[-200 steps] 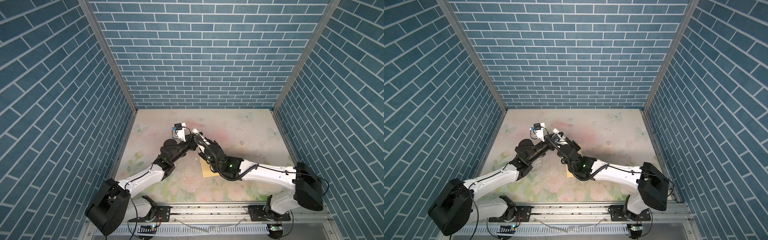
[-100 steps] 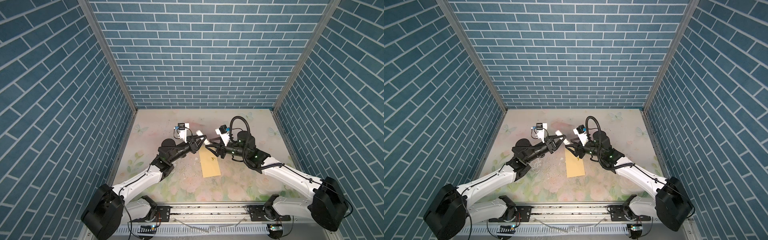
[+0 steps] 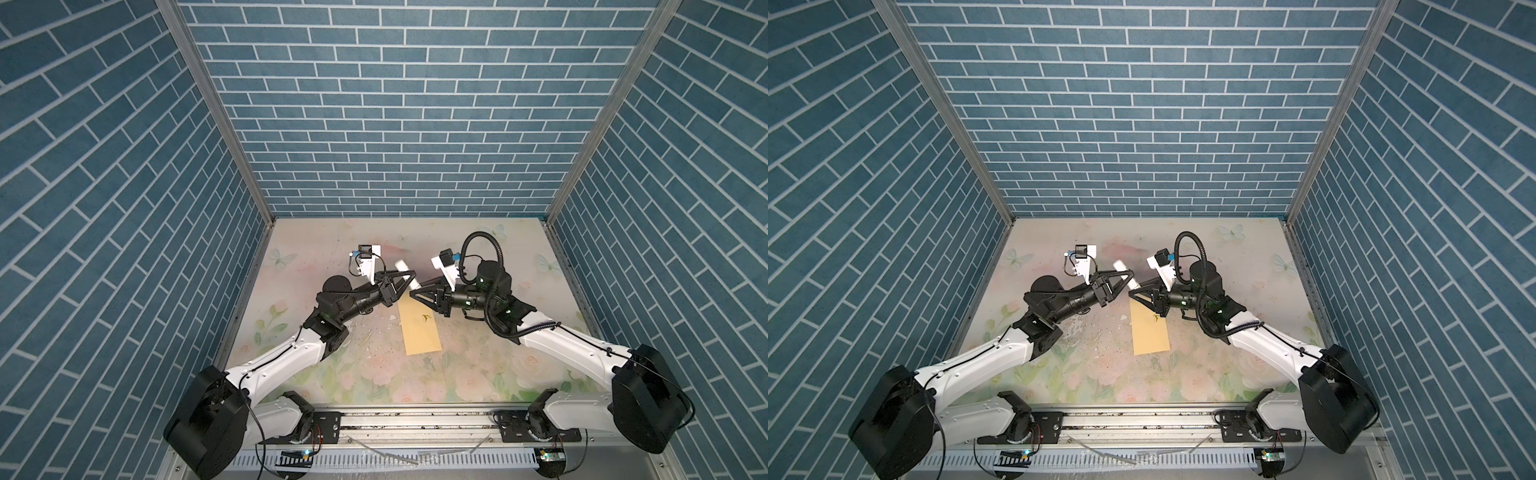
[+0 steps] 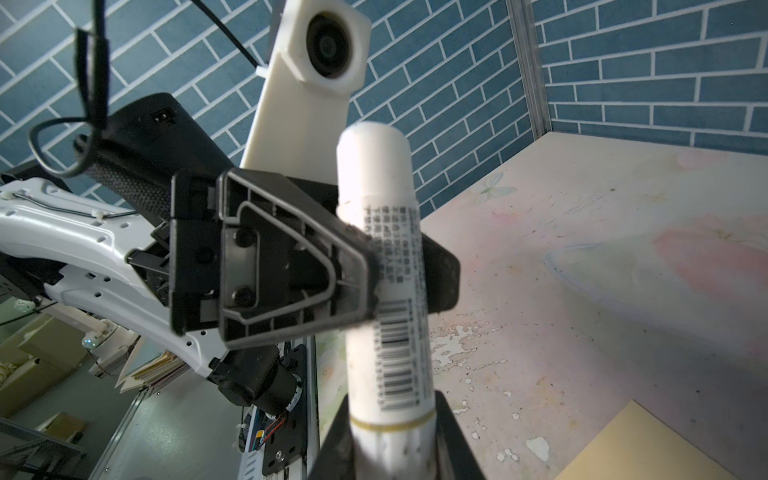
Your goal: Place the letter into the envelope and seal it
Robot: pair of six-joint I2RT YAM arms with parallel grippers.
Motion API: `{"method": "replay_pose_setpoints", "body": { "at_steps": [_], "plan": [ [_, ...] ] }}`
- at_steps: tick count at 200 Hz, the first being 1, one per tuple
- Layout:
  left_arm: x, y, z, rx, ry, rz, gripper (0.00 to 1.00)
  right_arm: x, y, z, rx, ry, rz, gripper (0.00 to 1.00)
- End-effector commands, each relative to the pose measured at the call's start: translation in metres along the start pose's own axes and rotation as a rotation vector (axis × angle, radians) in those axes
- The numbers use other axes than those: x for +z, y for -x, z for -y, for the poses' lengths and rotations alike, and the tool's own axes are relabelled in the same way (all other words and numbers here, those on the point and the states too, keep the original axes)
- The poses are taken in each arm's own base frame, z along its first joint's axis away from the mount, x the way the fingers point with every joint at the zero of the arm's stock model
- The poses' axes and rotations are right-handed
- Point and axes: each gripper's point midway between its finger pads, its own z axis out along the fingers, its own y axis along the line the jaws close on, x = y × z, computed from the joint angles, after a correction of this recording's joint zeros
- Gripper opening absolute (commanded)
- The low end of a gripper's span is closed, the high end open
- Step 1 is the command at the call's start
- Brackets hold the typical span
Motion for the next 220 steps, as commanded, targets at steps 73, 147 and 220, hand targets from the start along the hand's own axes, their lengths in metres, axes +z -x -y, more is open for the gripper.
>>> {"method": "replay_pose_setpoints", "body": {
  "at_steps": [73,147,220],
  "plan": [
    [0.003,-0.002,-0.013,0.043,0.057,-0.007,0.0,-0.012,0.016,0.052,0.006,-0.391,0.066,0.0],
    [0.01,-0.01,-0.027,0.018,0.084,-0.02,0.0,-0.023,0.038,0.077,-0.592,-1.333,-0.104,0.0],
    [0.01,-0.01,-0.027,0.019,0.085,-0.019,0.0,0.002,0.025,0.063,-0.578,-1.133,-0.108,0.05]
  ]
}}
